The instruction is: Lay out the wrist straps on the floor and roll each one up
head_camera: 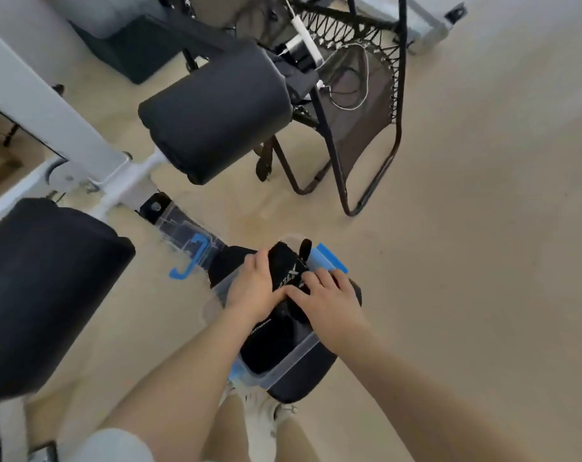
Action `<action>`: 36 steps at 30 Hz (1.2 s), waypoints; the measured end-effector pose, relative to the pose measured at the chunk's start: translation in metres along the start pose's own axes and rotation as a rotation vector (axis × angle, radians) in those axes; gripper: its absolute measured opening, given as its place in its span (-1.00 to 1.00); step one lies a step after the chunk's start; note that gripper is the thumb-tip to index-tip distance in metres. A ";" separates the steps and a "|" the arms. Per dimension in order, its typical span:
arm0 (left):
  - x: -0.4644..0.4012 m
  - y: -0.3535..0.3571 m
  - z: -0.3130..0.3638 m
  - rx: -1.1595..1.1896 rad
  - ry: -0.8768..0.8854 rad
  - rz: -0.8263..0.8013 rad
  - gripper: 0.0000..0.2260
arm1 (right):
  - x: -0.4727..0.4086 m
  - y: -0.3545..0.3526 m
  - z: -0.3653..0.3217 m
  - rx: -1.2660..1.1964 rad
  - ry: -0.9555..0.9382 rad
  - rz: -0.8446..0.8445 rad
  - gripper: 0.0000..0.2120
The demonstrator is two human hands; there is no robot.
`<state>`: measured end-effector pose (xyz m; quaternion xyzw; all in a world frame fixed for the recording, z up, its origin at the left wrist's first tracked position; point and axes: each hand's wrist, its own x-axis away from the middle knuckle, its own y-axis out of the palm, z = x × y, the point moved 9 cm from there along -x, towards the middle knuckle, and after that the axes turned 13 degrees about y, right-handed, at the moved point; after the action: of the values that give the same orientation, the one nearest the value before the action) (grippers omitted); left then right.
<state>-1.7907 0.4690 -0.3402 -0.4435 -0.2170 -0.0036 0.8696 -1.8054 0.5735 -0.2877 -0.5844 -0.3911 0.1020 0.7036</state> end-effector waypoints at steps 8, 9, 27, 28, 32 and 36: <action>0.003 0.056 -0.017 -0.033 0.154 -0.190 -0.36 | -0.033 0.038 -0.012 0.150 -0.188 -0.150 -0.48; 0.000 0.055 -0.019 -0.042 0.160 -0.187 -0.37 | -0.036 0.042 -0.009 0.158 -0.175 -0.179 -0.46; -0.023 0.054 -0.040 -0.342 0.106 -0.217 -0.69 | -0.057 0.073 0.013 -0.060 0.283 -0.461 -0.31; -0.025 0.057 -0.040 -0.400 0.119 -0.237 -0.71 | -0.059 0.074 0.011 -0.024 0.276 -0.449 -0.31; -0.029 0.066 -0.036 -0.473 0.141 -0.268 -0.66 | -0.060 0.080 -0.006 0.116 0.117 -0.459 -0.19; -0.030 0.065 -0.038 -0.320 0.123 -0.209 -0.65 | -0.067 0.087 -0.005 0.232 0.051 -0.473 -0.20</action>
<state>-1.7906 0.4737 -0.4212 -0.5503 -0.2047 -0.1554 0.7945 -1.8199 0.5553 -0.3953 -0.3947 -0.4847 -0.0360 0.7798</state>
